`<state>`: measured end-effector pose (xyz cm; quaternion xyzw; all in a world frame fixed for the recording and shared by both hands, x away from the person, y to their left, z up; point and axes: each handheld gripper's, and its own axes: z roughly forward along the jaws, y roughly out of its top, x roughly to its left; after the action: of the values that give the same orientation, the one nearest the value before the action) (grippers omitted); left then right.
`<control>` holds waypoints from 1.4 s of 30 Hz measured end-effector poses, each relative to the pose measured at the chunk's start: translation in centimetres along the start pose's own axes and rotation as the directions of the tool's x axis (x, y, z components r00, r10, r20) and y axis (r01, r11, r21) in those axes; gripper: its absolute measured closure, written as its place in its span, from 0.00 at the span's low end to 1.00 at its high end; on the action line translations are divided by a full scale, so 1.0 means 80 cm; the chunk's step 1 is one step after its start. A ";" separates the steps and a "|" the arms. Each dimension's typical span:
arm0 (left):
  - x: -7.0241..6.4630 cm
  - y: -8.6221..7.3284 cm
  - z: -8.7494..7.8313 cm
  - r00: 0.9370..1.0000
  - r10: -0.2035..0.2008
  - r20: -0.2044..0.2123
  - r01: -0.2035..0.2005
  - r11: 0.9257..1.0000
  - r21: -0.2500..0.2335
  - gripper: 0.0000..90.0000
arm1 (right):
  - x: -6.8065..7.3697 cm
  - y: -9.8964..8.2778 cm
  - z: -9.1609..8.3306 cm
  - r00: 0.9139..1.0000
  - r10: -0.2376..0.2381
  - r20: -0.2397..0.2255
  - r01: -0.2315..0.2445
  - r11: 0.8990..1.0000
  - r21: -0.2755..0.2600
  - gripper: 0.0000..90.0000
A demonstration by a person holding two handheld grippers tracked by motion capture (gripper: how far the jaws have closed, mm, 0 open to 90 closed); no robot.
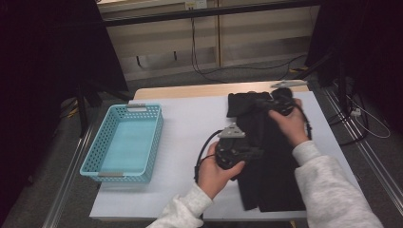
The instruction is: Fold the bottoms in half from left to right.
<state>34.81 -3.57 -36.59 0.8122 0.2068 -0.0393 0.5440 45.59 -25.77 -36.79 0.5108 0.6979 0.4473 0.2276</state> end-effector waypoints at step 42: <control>0.144 -0.111 -0.114 0.926 -0.046 -0.374 0.095 0.989 0.113 0.17 | 0.019 -0.150 -0.054 0.992 -0.126 0.010 0.121 0.974 0.190 0.24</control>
<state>40.44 10.90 -43.94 0.8306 0.3317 0.0819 0.4397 35.59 -27.01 -44.71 0.4907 0.7651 0.3583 0.2132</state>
